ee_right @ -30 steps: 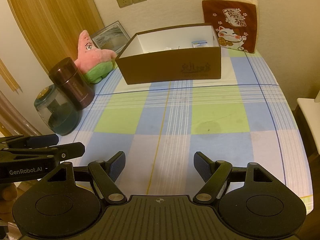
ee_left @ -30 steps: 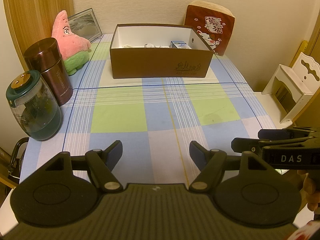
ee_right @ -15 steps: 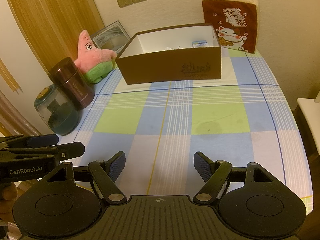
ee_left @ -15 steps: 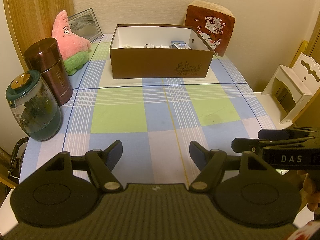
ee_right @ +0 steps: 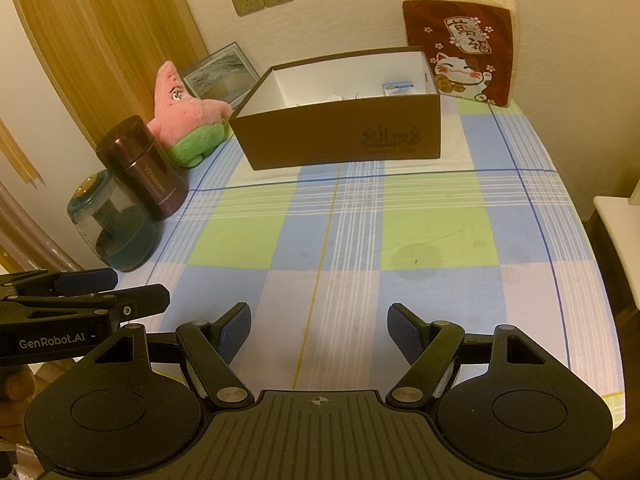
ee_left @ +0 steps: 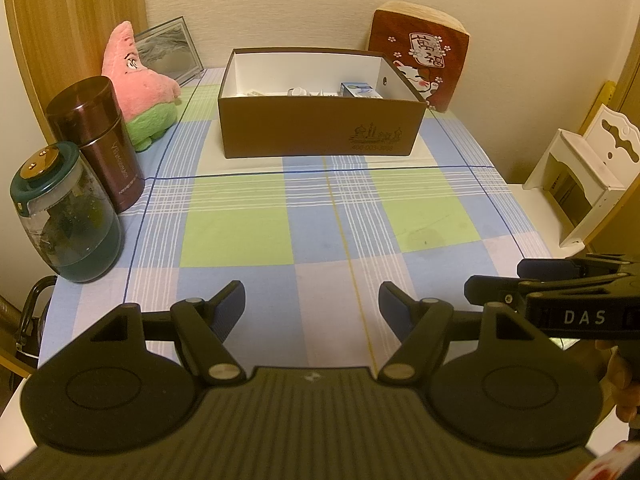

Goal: Organize rigid objects

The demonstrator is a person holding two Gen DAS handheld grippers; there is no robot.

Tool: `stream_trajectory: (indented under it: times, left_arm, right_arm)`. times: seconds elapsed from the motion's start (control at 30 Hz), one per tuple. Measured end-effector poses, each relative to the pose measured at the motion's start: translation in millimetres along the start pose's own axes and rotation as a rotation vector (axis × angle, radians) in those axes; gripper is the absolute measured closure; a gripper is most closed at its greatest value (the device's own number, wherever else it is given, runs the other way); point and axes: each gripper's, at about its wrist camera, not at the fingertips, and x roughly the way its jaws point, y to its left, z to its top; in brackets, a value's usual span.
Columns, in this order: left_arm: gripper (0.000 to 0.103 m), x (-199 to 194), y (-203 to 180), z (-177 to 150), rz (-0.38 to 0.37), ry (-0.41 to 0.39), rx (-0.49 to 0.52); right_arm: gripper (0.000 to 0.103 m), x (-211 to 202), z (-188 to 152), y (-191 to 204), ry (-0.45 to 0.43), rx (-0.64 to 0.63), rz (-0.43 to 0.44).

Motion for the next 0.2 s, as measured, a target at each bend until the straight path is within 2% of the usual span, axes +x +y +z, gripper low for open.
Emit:
stream_trajectory:
  times: [0.2]
  left_arm:
    - [0.031, 0.8, 0.0, 4.6, -0.001, 0.006, 0.001]
  right_arm:
    - [0.028, -0.6, 1.0, 0.1, 0.001, 0.001, 0.0]
